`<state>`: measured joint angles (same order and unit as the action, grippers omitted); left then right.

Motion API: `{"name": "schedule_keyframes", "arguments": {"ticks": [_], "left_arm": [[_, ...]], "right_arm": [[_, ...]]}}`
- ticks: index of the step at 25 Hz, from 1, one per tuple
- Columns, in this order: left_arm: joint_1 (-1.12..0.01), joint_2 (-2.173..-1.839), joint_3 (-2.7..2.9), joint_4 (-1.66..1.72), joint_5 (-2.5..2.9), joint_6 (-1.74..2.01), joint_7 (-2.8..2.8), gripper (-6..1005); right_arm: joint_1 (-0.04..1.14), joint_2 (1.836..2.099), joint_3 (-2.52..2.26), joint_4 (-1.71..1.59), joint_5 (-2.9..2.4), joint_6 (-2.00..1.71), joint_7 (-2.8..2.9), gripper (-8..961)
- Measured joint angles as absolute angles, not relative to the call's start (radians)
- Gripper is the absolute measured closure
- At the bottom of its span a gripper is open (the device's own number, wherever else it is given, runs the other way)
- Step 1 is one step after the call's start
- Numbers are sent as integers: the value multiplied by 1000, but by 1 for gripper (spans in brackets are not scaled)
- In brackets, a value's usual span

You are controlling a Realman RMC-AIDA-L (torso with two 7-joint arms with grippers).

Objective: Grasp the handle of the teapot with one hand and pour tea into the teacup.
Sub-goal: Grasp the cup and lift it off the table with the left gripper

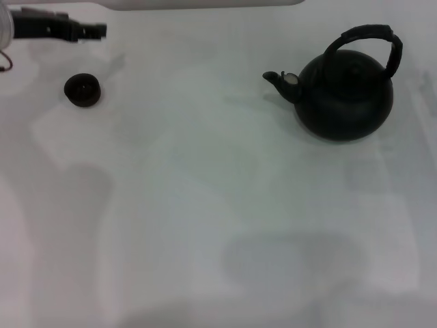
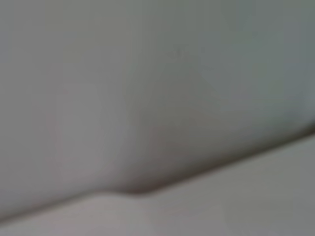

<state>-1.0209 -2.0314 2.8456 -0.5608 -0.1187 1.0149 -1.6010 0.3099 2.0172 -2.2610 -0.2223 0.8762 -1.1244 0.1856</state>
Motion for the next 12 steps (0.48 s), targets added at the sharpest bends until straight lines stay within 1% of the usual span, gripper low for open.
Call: {"name": "schedule_keyframes", "arguments": {"ticks": [5,9,12], "left_arm": [[-1019,-2035,2846,-573,8,1087,-1677,136],[-1014,-2055,2846,-626,45,1094,-1692,136],[-1016,-2061,2847,-646,63,1095,-1699,137]], "right_arm": [[309,2017,-2261,-224,876,-1124,186,80],[308,2018,-2265,-228,876,-1124,186,80],[308,2019,-2268,-229,876,-1124,186,80]]}}
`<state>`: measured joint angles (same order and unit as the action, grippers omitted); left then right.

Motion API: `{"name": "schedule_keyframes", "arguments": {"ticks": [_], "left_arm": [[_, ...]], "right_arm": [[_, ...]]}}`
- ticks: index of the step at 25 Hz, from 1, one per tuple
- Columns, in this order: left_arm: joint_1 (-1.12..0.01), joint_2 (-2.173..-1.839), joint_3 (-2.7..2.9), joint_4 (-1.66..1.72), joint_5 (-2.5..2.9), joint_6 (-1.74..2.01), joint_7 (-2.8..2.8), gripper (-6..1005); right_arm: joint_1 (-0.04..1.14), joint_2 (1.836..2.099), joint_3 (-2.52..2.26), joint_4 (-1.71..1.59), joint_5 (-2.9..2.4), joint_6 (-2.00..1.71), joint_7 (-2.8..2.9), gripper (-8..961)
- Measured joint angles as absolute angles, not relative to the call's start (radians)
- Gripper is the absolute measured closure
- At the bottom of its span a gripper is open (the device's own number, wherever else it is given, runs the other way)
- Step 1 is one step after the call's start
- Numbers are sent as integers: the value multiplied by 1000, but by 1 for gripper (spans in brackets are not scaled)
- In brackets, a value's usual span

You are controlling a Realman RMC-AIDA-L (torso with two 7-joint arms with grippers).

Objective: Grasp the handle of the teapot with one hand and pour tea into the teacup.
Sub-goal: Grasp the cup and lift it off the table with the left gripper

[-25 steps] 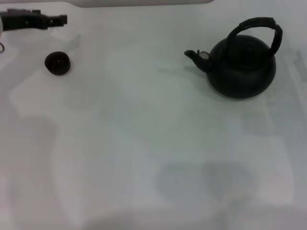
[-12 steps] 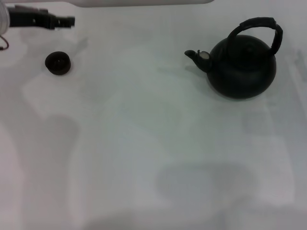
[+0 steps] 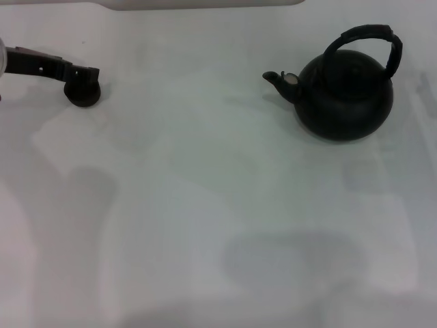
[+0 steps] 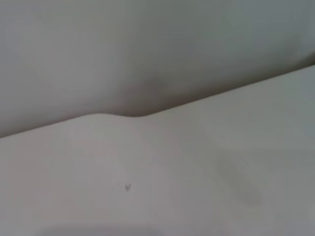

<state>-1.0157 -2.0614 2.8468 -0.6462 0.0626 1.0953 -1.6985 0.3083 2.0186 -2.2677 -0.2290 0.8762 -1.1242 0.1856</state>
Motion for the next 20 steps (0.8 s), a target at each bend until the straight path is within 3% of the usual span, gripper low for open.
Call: {"name": "schedule_keyframes", "arguments": {"ticks": [20], "left_arm": [[-1011,-2070,2847,-631,66,1073,-1687,138]], "right_arm": [[309,2020,-2270,-231,872,-1124,199,80]]}}
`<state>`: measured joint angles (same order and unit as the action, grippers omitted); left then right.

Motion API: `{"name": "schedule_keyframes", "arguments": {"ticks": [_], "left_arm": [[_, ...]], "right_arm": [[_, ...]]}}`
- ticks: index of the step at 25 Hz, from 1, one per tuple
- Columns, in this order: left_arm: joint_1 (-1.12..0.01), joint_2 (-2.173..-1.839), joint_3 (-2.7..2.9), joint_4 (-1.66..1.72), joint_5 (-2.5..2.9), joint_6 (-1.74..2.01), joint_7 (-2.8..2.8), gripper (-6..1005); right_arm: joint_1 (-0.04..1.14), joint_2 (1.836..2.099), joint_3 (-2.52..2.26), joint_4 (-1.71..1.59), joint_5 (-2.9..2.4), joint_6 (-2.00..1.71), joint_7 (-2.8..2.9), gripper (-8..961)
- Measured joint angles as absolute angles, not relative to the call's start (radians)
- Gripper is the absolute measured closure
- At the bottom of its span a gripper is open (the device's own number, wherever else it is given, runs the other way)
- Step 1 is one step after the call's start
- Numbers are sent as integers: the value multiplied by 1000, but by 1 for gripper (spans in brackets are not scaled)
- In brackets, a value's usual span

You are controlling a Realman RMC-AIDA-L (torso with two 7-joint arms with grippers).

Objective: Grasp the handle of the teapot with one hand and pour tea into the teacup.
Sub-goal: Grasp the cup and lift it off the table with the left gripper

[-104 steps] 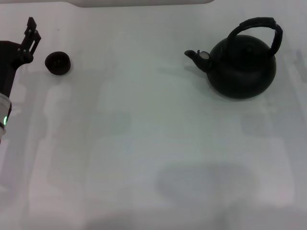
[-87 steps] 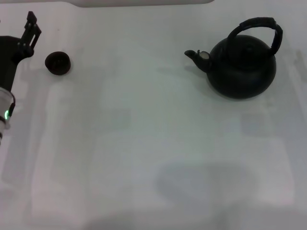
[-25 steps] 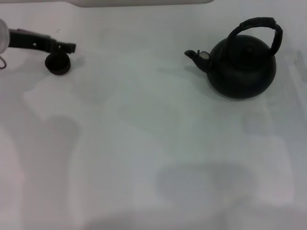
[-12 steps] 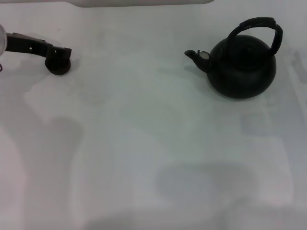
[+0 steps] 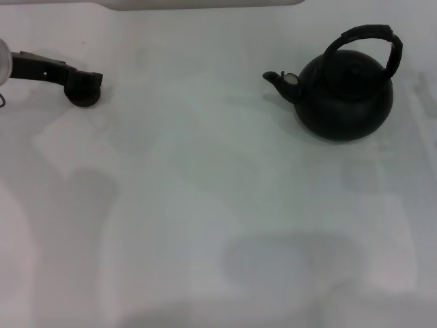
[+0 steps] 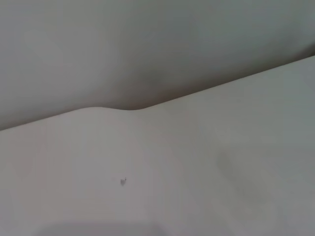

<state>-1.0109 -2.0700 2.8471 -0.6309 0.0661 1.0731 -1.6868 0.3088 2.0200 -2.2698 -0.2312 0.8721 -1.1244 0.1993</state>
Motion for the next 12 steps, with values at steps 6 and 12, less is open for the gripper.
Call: {"name": "schedule_keyframes", "arguments": {"ticks": [6,12], "left_arm": [[-1011,-2070,2847,-611,67,1056,-1685,138],[-1011,-2071,2847,-603,65,1034,-1684,137]], "right_arm": [[308,2019,-2263,-227,873,-1124,199,80],[309,2019,-2262,-226,874,-1125,199,80]]}}
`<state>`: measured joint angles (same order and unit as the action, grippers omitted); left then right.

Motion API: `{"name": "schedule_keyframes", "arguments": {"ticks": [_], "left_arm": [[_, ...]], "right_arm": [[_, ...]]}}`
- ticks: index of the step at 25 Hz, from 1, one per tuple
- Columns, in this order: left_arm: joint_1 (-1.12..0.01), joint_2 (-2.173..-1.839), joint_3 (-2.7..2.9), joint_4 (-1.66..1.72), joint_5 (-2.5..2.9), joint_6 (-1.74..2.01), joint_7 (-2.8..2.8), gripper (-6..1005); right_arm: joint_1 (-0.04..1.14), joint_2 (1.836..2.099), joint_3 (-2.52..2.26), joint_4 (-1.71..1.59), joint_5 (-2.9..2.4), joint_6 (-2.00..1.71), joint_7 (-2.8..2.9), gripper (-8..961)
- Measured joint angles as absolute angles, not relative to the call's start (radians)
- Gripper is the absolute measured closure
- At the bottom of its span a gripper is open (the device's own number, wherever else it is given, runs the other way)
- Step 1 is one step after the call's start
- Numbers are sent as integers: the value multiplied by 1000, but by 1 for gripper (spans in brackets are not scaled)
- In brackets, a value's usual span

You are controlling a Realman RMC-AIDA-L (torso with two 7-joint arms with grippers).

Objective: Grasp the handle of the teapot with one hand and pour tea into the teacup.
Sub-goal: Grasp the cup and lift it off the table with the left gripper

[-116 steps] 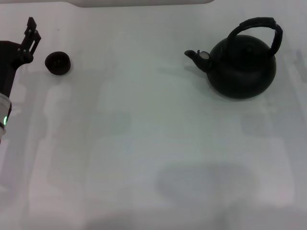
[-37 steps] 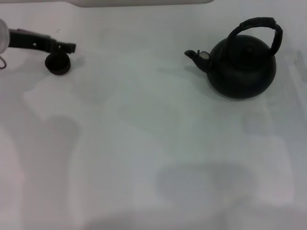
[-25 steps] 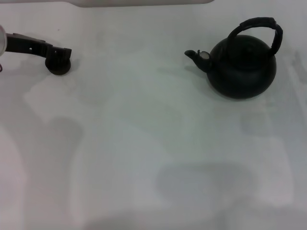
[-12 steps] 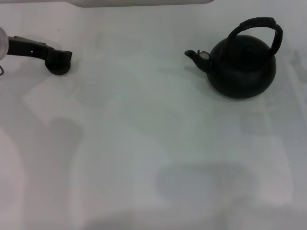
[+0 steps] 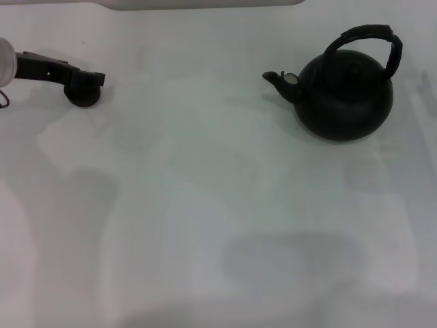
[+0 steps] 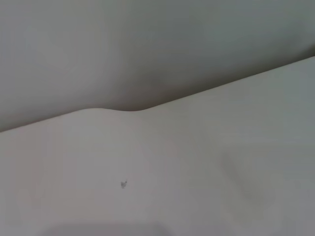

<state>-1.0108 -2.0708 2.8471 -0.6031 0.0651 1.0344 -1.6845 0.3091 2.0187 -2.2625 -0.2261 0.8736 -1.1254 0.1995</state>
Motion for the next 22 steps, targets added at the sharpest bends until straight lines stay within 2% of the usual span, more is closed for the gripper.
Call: {"name": "schedule_keyframes", "arguments": {"ticks": [22], "left_arm": [[-1000,-2070,2847,-540,83,974,-1690,137]], "right_arm": [[312,2017,-2261,-224,874,-1126,199,80]]}}
